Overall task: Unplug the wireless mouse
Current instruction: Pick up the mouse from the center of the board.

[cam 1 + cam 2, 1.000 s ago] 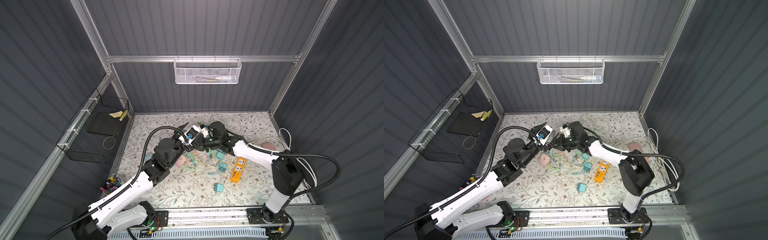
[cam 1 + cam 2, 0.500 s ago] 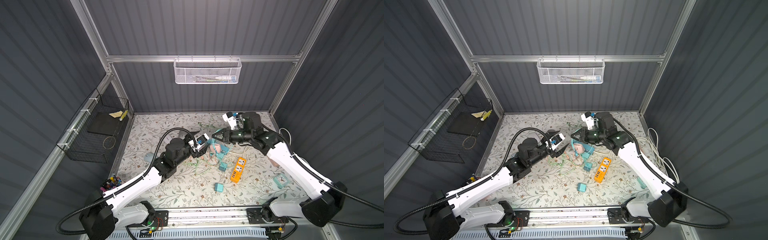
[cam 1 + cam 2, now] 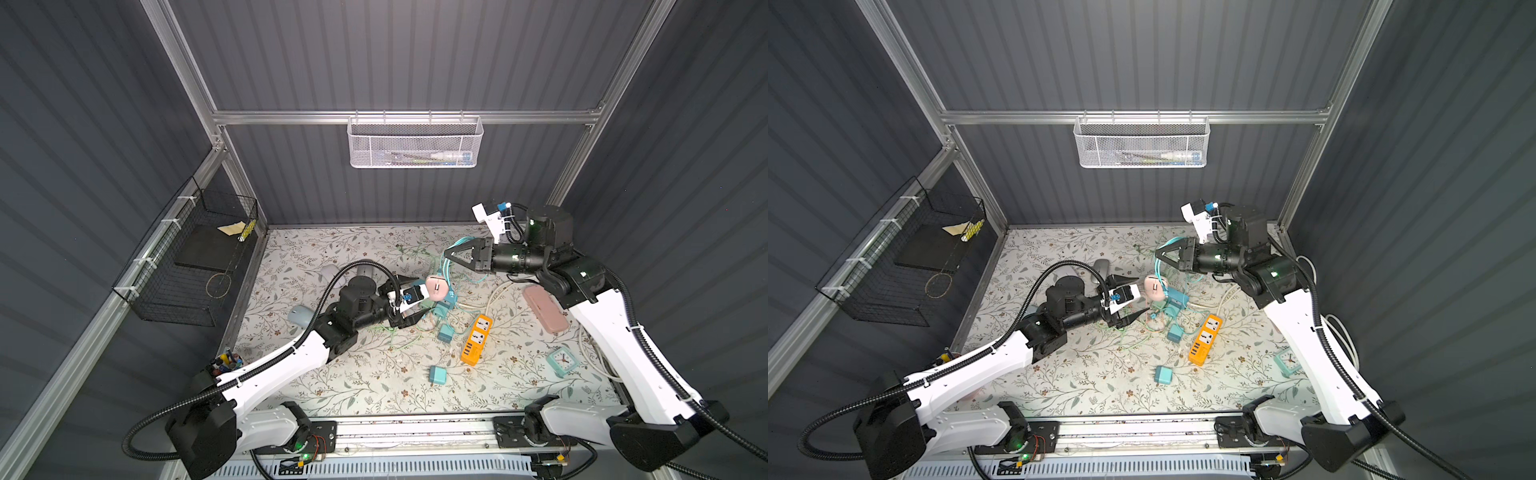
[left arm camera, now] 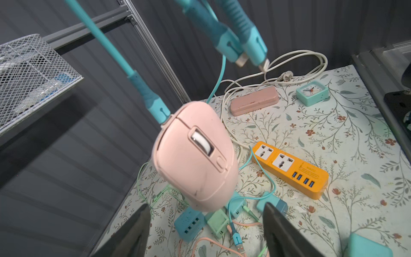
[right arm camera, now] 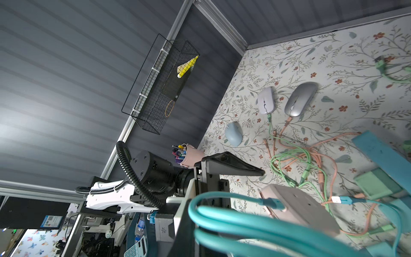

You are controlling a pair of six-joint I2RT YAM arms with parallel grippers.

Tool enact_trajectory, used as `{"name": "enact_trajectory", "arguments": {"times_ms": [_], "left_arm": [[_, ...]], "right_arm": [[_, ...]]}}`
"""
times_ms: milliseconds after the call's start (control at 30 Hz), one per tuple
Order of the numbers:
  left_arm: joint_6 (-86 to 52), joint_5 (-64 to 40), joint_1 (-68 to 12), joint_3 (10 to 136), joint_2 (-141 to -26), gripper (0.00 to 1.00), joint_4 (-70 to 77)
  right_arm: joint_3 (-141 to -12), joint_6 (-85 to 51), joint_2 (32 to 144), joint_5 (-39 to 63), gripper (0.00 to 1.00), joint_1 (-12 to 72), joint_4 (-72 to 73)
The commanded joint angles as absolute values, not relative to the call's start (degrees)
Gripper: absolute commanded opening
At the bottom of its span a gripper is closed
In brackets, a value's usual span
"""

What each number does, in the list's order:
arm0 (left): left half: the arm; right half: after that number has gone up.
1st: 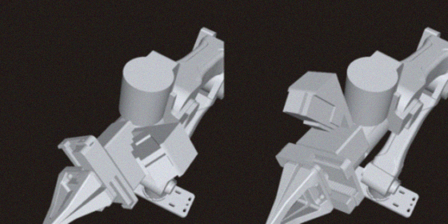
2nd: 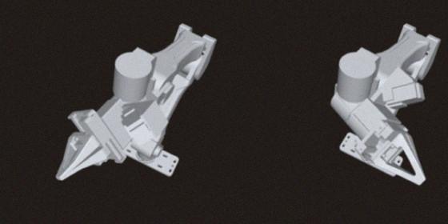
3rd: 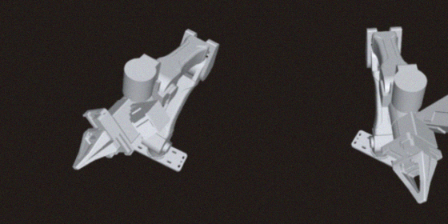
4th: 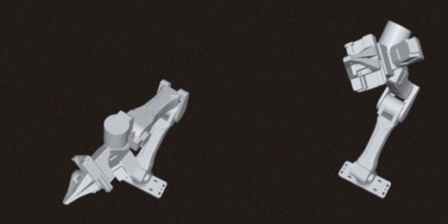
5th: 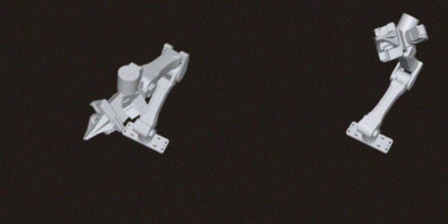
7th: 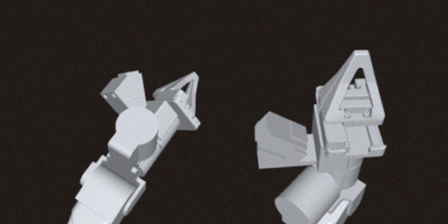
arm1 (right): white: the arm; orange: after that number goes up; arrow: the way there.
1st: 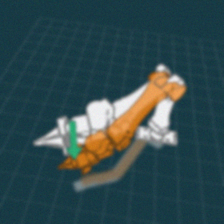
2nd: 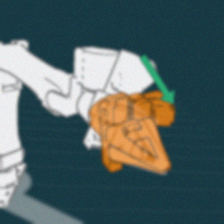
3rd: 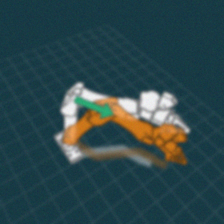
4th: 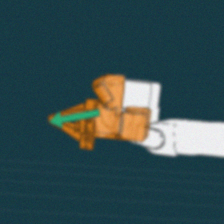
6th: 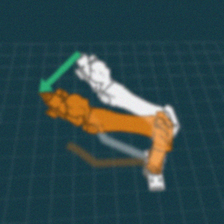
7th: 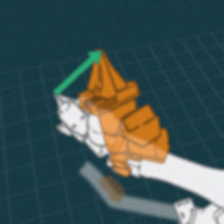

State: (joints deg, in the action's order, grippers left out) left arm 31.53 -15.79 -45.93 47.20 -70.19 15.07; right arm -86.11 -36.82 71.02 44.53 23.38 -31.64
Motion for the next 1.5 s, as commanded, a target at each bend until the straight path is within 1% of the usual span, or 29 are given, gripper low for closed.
{"name": "enact_trajectory", "arguments": {"times_ms": [0,267,467,500,533,600,667,700,900,1133,1167,1200,1233,1267,1300,1467], "left_arm": [[31.2,-17.6,-45.5,48.3,-71.3,0.80,15.2],[30.1,-18.5,-45.6,48.6,-71.4,0.82,15.3],[28.5,-25.1,-45.6,48.3,-70.5,0.82,16.6],[28.2,-26.5,-45.5,48.4,-70.5,0.79,16.4],[28.1,-27.8,-45.6,48.7,-70.5,0.70,16.2],[27.9,-30.5,-45.6,49.4,-70.8,0.40,15.4],[28.2,-32.2,-45.5,50.4,-71.0,0.17,13.8],[28.1,-32.5,-45.5,50.9,-71.1,0.00,13.2],[27.8,-32.2,-45.5,50.7,-70.1,0.00,13.9],[28.1,-30.6,-45.5,51.1,-69.8,0.00,12.6],[27.8,-29.7,-45.5,51.1,-69.7,0.10,12.8],[27.4,-28.6,-45.5,50.8,-69.6,0.37,13.3],[27.0,-27.4,-45.5,50.6,-69.4,0.59,14.0],[26.8,-26.3,-45.5,50.1,-69.1,0.76,14.7],[26.7,-25.4,-45.5,49.9,-69.0,0.81,14.9],[26.9,-22.3,-45.5,49.9,-68.8,0.81,14.8]], "right_arm": [[-87.8,-38.9,71.6,49.4,0.00,23.2,-28.8],[-86.4,-44.0,72.1,57.6,0.00,23.2,-22.6],[-85.4,-46.5,72.3,60.4,0.00,23.2,-18.3],[-85.5,-46.7,72.5,60.6,0.00,23.2,-18.0],[-85.6,-46.8,72.6,60.6,0.00,23.2,-18.0],[-86.0,-46.7,72.9,60.4,0.00,23.2,-18.2],[-86.7,-46.4,73.3,60.1,0.00,23.2,-18.7],[-86.9,-46.5,73.5,60.1,0.00,23.2,-18.7],[-87.6,-46.4,74.4,59.5,0.00,23.2,-19.3],[-89.1,-42.4,74.4,56.7,0.00,23.2,-25.1],[-89.1,-42.4,74.3,56.6,0.00,23.2,-25.2],[-89.1,-42.4,74.1,56.5,0.00,23.2,-25.3],[-89.1,-42.4,74.1,56.5,0.00,23.2,-25.2],[-89.1,-42.5,74.0,56.6,0.00,23.1,-25.2],[-89.0,-42.6,73.8,56.6,0.00,23.2,-25.2],[-87.5,-44.8,73.0,58.0,0.00,23.2,-22.6]]}}
